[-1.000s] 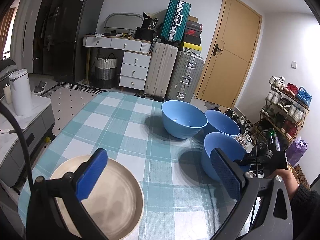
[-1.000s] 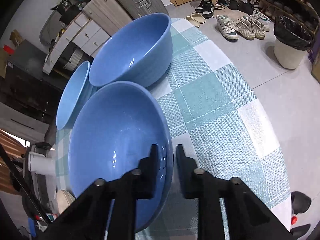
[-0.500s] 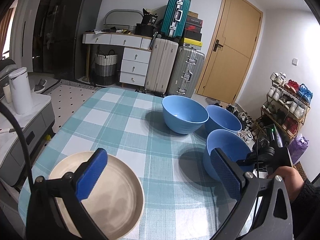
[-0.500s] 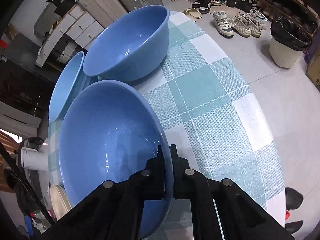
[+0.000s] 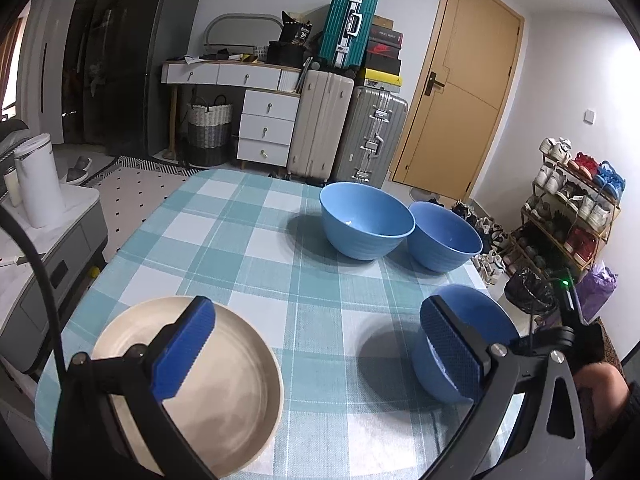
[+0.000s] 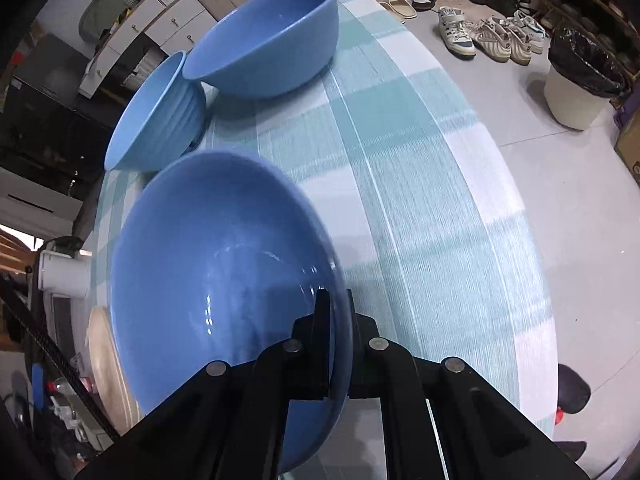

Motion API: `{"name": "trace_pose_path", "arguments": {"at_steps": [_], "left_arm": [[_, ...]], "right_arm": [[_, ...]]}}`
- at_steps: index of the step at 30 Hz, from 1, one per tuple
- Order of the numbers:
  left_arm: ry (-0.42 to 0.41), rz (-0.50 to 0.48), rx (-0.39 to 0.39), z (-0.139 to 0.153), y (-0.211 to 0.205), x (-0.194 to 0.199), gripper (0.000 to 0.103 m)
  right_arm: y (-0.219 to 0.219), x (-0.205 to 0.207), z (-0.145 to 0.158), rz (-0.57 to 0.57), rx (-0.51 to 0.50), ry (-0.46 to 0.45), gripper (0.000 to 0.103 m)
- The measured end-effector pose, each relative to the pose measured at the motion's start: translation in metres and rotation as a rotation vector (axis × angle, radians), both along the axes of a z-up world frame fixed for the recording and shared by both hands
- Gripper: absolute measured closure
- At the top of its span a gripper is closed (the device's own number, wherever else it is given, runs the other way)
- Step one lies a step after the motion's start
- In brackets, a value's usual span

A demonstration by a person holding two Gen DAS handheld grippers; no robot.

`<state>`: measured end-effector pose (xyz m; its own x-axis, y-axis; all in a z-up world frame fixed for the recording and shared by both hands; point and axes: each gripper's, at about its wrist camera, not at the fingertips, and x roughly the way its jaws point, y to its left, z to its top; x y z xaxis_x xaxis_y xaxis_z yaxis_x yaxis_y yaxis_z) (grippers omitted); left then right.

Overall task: Organize plates and bowls
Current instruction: 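Lift the blue bowl with the right gripper and carry it toward the plate stack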

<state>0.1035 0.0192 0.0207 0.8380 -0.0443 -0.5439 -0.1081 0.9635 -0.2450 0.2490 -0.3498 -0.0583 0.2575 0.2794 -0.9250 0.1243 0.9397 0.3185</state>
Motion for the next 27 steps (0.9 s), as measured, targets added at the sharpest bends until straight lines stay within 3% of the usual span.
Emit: {"name": "trace_pose_path", "arguments": {"at_steps": [14, 21, 27], "left_arm": [[0.011, -0.021, 0.008, -0.006, -0.009, -0.001, 0.000], [-0.014, -0.044, 0.075, -0.003, -0.023, -0.006, 0.000], [0.002, -0.051, 0.075, -0.005, -0.024, -0.004, 0.000]], "right_arm": [[-0.006, -0.060, 0.001, 0.042, 0.003, 0.063, 0.098], [-0.008, -0.069, 0.003, 0.043, 0.001, 0.062, 0.098], [-0.009, -0.071, 0.006, 0.056, 0.000, 0.046, 0.098]]}}
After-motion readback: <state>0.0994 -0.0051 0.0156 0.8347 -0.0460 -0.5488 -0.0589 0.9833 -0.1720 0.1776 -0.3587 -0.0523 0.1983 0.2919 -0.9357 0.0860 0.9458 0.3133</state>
